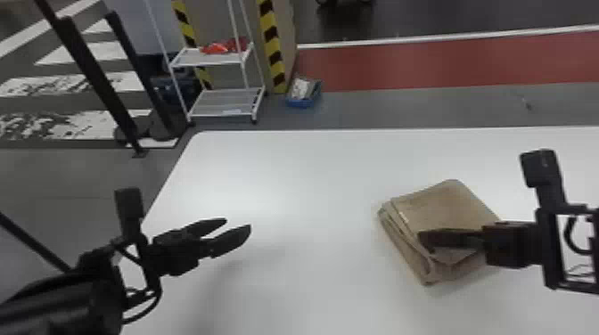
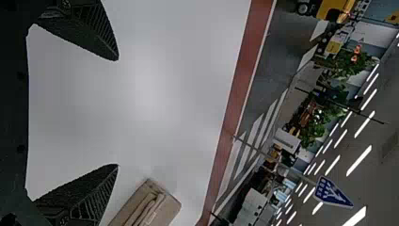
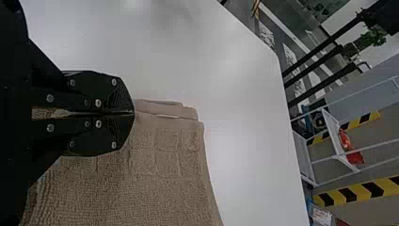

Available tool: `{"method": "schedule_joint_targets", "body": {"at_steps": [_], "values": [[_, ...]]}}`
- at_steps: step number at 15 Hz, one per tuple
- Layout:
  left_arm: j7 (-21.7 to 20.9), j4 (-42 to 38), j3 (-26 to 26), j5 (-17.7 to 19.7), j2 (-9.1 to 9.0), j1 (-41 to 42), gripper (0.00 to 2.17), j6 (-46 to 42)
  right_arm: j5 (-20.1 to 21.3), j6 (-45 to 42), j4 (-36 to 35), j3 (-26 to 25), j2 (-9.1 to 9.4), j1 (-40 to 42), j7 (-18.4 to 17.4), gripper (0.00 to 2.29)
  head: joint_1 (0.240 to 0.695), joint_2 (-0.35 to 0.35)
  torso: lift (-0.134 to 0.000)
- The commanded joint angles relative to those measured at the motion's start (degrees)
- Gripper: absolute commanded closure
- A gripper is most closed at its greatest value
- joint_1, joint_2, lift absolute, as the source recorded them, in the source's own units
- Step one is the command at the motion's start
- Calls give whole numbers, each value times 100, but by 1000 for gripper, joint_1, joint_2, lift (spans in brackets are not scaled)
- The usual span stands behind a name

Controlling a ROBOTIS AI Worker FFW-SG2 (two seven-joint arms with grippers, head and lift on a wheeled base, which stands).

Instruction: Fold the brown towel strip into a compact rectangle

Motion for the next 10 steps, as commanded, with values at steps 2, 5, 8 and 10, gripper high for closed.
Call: {"method": "schedule_joint_targets", "body": {"at_steps": [2,5,8,10], "values": [[-1,-4,35,4,0,35,73,0,17,154,-55,299,6,117,74,2044,695,225,-120],[-1,31,44,4,9,35,73,-18,9,154,-64,474,6,249,162,2044,695,260,-120],[-1,49,44,4,9,35,73,-18,35,154,-169,483,-20,355,241,2044,695,284,-120],[-1,75,52,4,18,35,73,-18,132,118,-169,457,-82,425,355,2044,695,288,-120]]}}
